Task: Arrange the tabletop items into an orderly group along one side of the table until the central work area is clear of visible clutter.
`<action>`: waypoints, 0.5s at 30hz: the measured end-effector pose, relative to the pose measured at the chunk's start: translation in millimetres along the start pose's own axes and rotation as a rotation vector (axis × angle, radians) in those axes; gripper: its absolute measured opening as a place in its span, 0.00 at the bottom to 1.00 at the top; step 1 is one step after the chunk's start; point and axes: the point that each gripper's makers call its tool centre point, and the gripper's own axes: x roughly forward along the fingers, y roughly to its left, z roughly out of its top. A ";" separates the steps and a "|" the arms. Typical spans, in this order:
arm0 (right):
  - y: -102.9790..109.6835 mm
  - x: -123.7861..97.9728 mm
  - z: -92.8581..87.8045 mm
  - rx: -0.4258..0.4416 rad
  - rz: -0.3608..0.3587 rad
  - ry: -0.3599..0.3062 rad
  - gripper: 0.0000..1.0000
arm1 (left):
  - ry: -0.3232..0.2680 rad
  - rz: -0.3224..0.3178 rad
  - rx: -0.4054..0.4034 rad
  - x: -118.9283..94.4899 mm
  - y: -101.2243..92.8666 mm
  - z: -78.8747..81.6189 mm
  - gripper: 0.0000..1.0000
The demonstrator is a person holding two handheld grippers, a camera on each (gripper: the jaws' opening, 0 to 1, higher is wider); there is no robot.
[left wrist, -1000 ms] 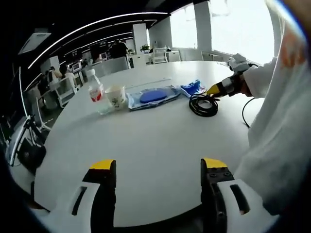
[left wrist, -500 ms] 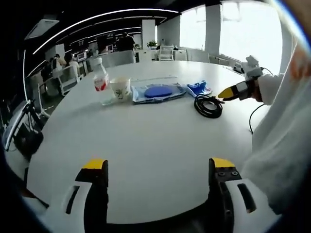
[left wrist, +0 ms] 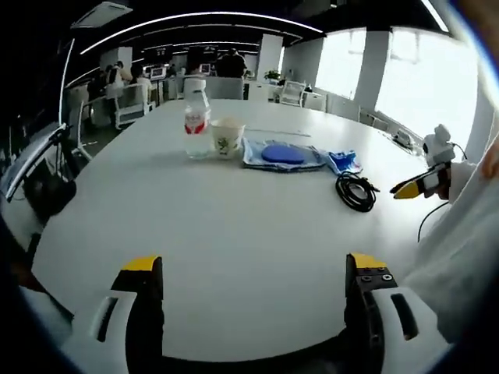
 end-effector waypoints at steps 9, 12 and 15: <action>6.2 -7.0 2.3 -0.014 0.000 -0.019 0.88 | -0.081 -0.013 0.074 -13.5 82.4 23.6 1.00; 11.7 -11.2 7.1 -0.065 -0.007 -0.045 0.90 | -0.181 -0.012 0.065 -22.2 91.5 38.4 1.00; 21.5 -18.0 15.0 -0.099 0.002 -0.087 0.90 | -0.236 0.001 0.046 -27.6 98.1 50.7 1.00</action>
